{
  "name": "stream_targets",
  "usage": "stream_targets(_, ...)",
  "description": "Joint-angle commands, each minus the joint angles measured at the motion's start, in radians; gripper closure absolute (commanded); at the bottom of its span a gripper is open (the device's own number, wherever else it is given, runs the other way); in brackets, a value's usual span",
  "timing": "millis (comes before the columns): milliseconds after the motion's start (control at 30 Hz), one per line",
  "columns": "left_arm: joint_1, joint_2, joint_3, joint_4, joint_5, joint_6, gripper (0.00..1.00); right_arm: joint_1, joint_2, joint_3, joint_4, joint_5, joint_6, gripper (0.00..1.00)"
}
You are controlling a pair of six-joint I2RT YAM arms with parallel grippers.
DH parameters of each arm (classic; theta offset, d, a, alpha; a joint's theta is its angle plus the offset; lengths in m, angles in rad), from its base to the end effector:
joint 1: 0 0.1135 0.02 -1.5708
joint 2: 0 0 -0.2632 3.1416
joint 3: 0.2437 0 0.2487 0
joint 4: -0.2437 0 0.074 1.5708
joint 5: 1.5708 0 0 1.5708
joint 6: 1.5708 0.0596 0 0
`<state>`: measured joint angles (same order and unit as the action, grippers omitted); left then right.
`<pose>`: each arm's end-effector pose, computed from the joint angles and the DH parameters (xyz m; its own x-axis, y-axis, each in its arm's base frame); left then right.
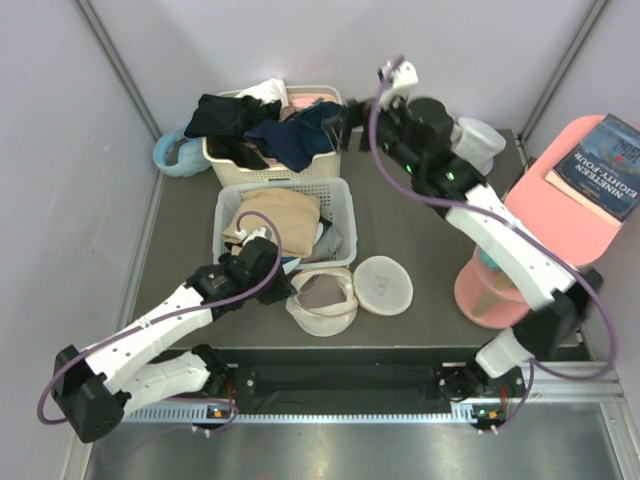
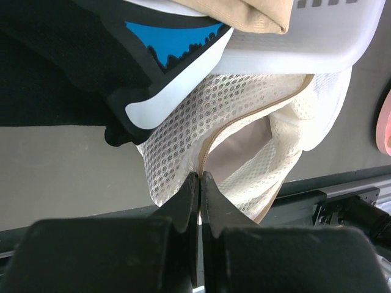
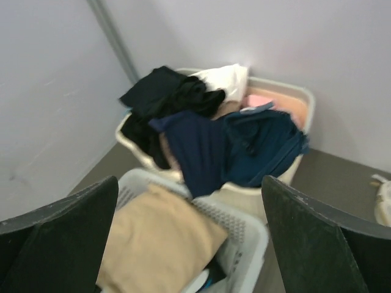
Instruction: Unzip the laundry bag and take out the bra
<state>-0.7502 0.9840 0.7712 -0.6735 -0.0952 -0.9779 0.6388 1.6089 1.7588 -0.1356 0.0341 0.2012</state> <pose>0.1554 -0.1371 0.2371 -0.8431 -0.3428 -0.4144 -0.1154 0.8679 -0.4832 0.3169 0.2328 0.4738 -0.1024 0.1728 -0.9796 -0.5593 0.8044 0.2003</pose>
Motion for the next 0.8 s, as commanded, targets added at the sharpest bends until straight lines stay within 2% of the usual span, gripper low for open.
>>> stream_targets(0,0.009,-0.031,-0.029,0.032,-0.02,-0.025,1.0,0.123,-0.214,-0.315,-0.09,-0.077,0.056,0.0)
stream_targets(133,0.009,-0.051,-0.059,0.026,-0.028,-0.041,1.0,0.295,-0.291,-0.598,-0.118,-0.105,0.176,0.0)
stream_targets(267,0.011,-0.061,-0.084,0.028,-0.009,-0.047,1.0,0.401,-0.302,-0.749,-0.052,-0.116,0.328,0.04)
stream_targets(367,0.009,-0.067,-0.095,0.022,0.0,-0.048,1.0,0.438,-0.248,-0.772,-0.029,-0.097,0.366,0.08)
stream_targets(467,0.011,-0.082,-0.093,0.0,-0.009,-0.053,1.0,0.458,-0.156,-0.727,-0.071,-0.076,0.365,0.12)
stream_targets(633,0.011,-0.116,-0.101,-0.009,-0.006,-0.051,1.0,0.484,-0.035,-0.67,-0.076,-0.046,0.376,0.12)
stream_targets(767,0.009,-0.151,-0.124,0.003,0.009,-0.054,1.0,0.532,0.026,-0.641,-0.111,0.142,0.406,0.12)
